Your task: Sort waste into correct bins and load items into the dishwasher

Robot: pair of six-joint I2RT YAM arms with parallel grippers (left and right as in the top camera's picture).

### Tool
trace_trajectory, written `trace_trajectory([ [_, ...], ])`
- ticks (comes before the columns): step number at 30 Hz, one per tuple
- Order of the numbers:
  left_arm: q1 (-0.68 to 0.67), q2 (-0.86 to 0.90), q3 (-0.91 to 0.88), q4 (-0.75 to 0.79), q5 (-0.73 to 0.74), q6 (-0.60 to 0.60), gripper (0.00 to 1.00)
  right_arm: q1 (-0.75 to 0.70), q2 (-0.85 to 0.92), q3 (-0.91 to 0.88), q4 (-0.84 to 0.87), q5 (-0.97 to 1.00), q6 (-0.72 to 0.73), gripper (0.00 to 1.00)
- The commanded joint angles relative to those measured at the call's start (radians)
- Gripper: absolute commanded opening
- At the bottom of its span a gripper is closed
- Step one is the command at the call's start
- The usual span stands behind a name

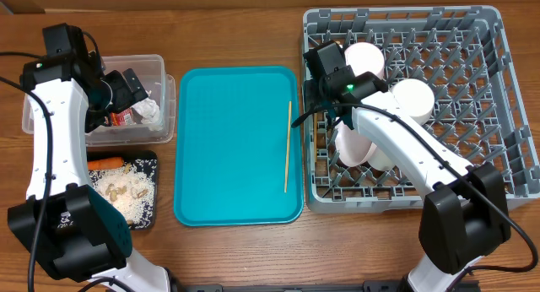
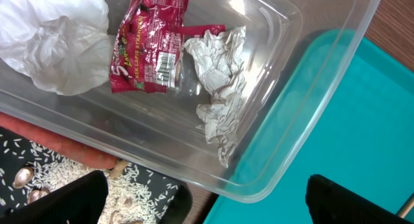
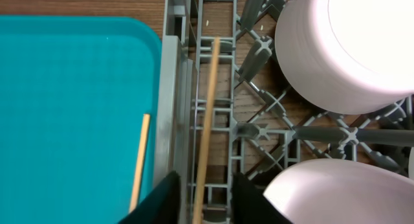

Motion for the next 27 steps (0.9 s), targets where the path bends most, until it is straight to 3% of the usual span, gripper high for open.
trace_trajectory([
  [1,-0.008,0.013,0.002,0.002,0.008,-0.002,1.00,-0.002,0.010,0.022,0.016,0.014,0.012,0.33],
  [5,-0.008,0.013,0.002,0.002,0.008,-0.002,1.00,0.005,0.002,0.047,0.013,-0.008,0.039,0.34],
  [12,-0.008,0.013,0.002,0.002,0.008,-0.003,1.00,0.090,-0.023,0.084,0.020,-0.274,0.138,0.35],
  [21,-0.008,0.013,0.002,0.002,0.008,-0.002,1.00,0.261,-0.021,0.033,0.022,-0.193,0.220,0.38],
  [27,-0.008,0.013,0.002,0.002,0.008,-0.002,1.00,0.315,-0.009,-0.088,0.145,-0.042,0.318,0.39],
])
